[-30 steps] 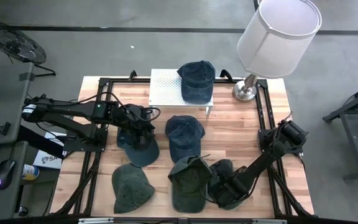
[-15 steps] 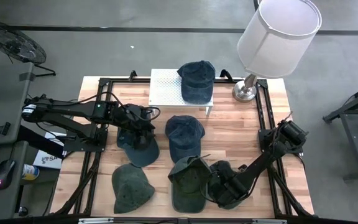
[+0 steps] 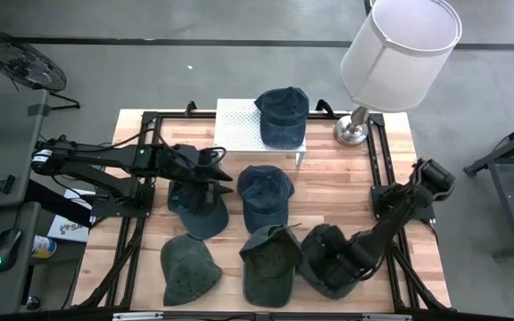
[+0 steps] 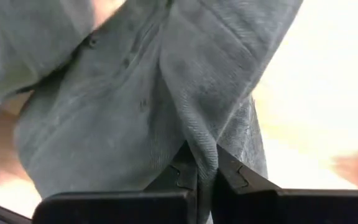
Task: Pick & Place hat
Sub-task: Put the right gray cap on the shelf
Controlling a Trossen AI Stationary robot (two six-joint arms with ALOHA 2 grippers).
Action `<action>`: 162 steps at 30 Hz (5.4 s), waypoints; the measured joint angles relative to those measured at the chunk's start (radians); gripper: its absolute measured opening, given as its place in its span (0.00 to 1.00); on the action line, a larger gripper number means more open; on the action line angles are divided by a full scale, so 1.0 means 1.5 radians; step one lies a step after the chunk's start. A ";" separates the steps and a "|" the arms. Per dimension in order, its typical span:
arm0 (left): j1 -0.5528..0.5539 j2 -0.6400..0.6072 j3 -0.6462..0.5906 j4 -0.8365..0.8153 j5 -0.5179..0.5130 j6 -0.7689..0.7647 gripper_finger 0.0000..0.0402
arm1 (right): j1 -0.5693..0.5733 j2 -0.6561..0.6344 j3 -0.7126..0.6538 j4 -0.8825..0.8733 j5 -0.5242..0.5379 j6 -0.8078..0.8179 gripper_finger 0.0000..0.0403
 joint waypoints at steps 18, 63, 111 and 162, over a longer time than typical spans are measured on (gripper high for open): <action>0.000 0.000 0.001 0.087 -0.010 -0.015 0.42 | 0.003 -0.175 0.001 -0.189 0.044 -0.031 0.01; 0.000 0.001 0.001 0.213 -0.168 -0.134 0.42 | -0.019 -0.244 0.001 -0.199 0.421 -0.254 0.00; 0.000 0.169 0.221 0.178 -0.206 -0.006 0.75 | -0.270 -0.244 0.001 0.252 0.427 -0.802 0.00; 0.001 0.261 0.303 0.092 -0.241 -0.226 0.44 | -0.312 -0.244 0.001 0.357 0.374 -0.895 0.00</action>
